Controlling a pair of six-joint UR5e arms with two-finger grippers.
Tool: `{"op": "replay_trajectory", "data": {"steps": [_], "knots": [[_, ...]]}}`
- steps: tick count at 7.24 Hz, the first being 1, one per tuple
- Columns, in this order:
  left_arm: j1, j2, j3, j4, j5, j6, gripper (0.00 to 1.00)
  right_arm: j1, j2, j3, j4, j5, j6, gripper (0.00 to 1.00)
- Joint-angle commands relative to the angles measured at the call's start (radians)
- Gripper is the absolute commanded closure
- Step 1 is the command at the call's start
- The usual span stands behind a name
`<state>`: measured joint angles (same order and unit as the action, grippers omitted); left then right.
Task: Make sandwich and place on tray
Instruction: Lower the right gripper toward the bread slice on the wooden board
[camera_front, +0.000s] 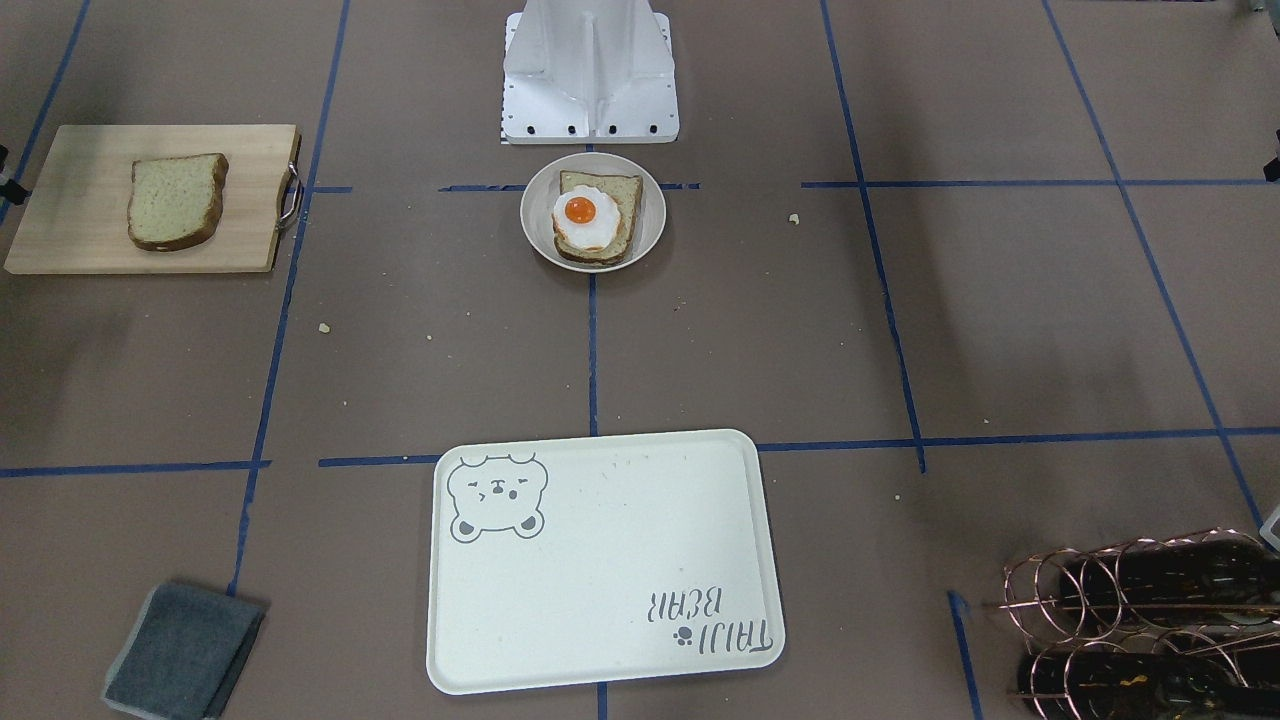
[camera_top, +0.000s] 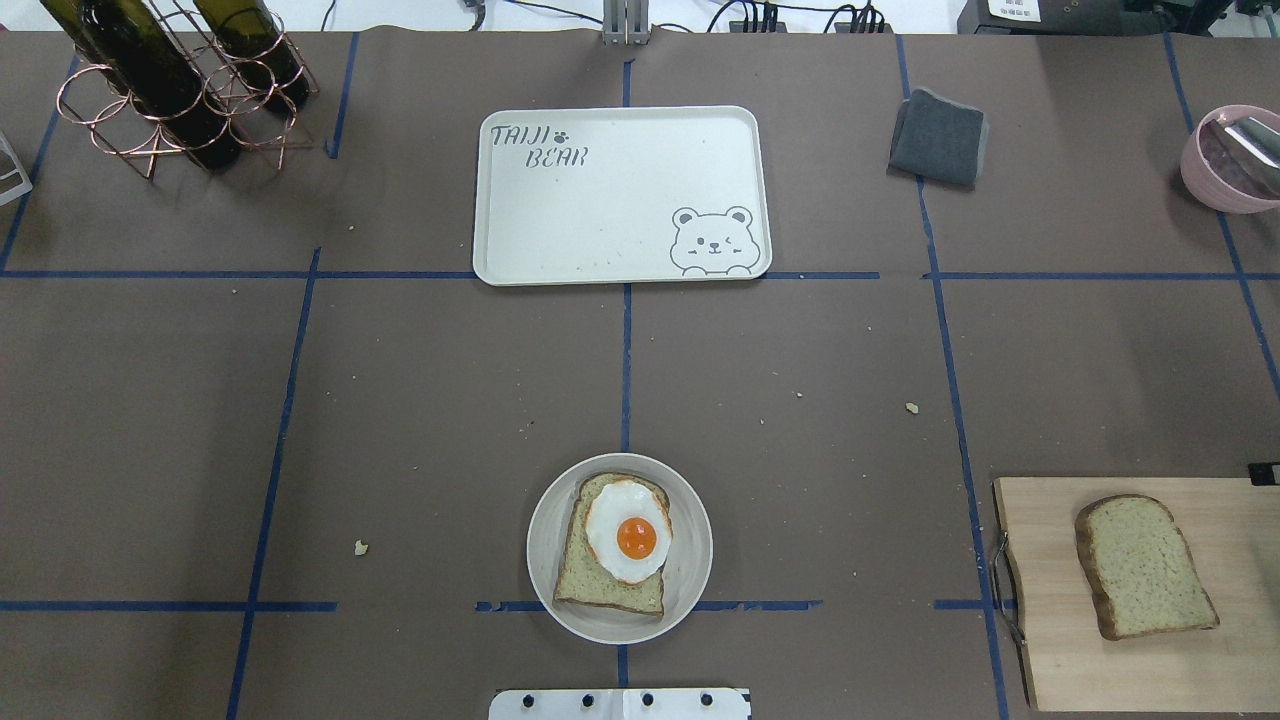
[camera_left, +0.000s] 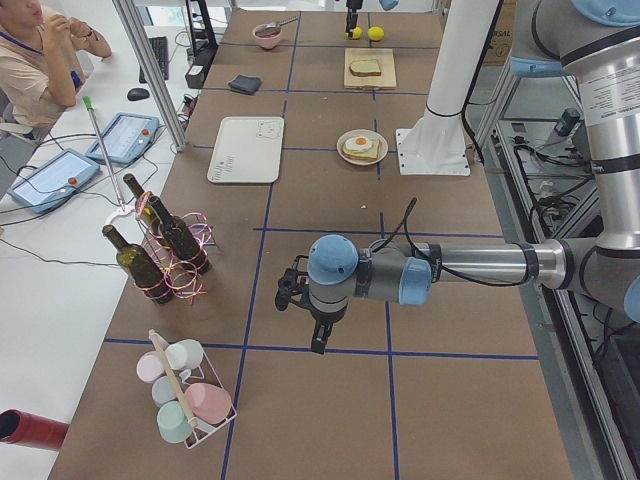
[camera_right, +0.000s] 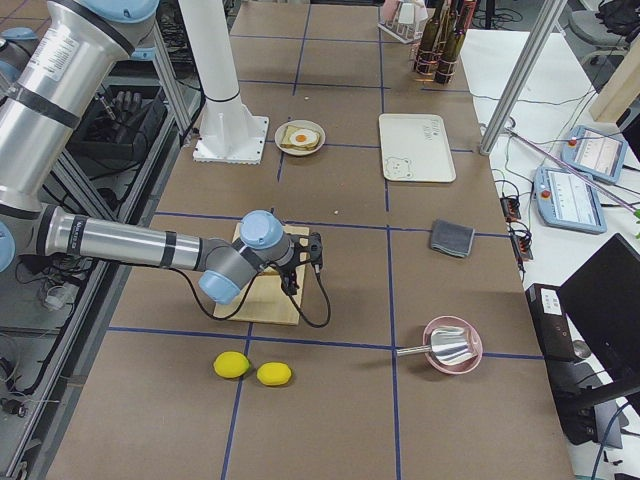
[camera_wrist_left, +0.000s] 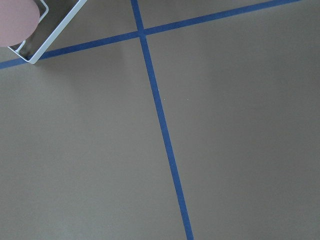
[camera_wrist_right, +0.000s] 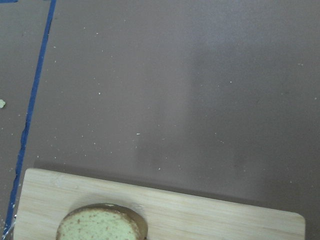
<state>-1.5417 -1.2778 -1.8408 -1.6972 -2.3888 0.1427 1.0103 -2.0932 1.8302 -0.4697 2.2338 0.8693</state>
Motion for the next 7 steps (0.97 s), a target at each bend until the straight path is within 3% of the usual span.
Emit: {"op": "replay_trajectory", "data": {"steps": [1, 5, 7], "knots": [[0.0, 0.002, 0.002, -0.001, 0.0, 0.0, 0.0, -0.195, -0.025, 0.0, 0.072, -0.164, 0.144, 0.04], [0.0, 0.0, 0.0, -0.001, 0.0, 0.0, 0.0, -0.352, -0.053, -0.028, 0.181, -0.241, 0.189, 0.23], [0.0, 0.0, 0.0, -0.001, 0.0, 0.0, 0.0, -0.371, -0.06, -0.119, 0.314, -0.243, 0.189, 0.26]]}}
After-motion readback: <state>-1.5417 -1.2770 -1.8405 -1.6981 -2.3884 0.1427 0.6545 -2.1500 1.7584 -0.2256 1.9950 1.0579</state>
